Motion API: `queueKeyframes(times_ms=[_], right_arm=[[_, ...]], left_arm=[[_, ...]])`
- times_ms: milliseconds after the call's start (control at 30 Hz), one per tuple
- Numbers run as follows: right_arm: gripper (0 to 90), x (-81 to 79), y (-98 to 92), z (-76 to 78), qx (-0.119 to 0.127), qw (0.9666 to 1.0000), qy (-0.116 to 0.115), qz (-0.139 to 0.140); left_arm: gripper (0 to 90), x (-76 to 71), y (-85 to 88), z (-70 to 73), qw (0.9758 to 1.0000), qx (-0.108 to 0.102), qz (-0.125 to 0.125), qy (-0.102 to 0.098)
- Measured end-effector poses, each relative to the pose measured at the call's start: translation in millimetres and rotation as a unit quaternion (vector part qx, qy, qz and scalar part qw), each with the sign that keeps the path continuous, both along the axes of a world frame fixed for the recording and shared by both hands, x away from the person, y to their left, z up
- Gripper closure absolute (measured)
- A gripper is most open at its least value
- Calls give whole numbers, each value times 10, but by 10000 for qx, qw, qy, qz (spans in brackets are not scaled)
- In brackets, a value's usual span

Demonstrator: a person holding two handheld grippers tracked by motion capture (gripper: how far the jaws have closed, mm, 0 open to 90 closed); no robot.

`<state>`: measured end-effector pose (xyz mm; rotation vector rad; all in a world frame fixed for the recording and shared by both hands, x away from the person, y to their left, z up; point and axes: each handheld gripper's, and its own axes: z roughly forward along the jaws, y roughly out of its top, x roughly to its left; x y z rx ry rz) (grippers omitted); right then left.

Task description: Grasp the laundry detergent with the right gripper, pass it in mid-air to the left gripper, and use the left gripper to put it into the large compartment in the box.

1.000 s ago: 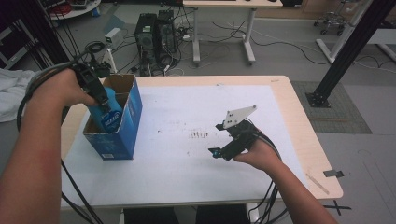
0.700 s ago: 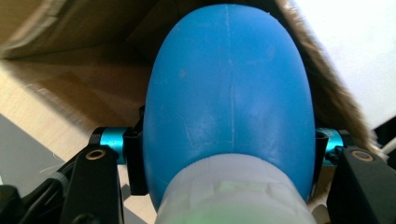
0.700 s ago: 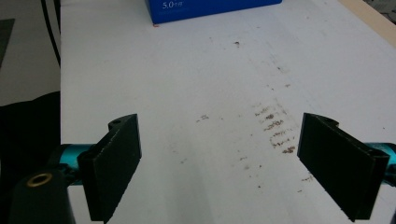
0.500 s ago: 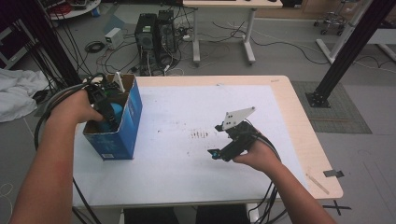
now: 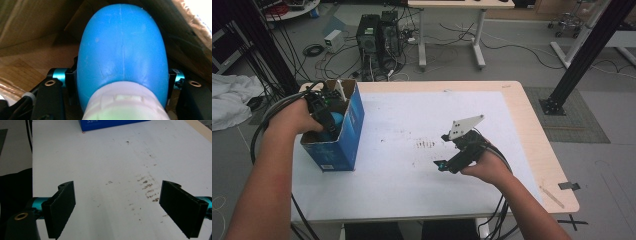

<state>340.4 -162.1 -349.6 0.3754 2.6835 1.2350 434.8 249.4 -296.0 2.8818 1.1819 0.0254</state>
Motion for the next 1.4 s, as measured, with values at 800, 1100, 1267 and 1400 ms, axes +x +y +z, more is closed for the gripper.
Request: queueKeyframes(times_ms=[800,1100,1267,1400], right_arm=[[128,7,-17,-9,52,10000,8,-61],[128,13,-3,30,25,10000,3,-56],[128,17,-19,43,34,10000,14,-92],[128,15,-21,53,11,10000,3,-90]], left_arm=[[324,-48,3,208,9998,-82,-12,-176],[305,-77,33,289,9997,-124,-30,-218],[291,-97,28,364,9995,-139,-40,-269],[288,-108,24,396,9995,-128,-47,-299]])
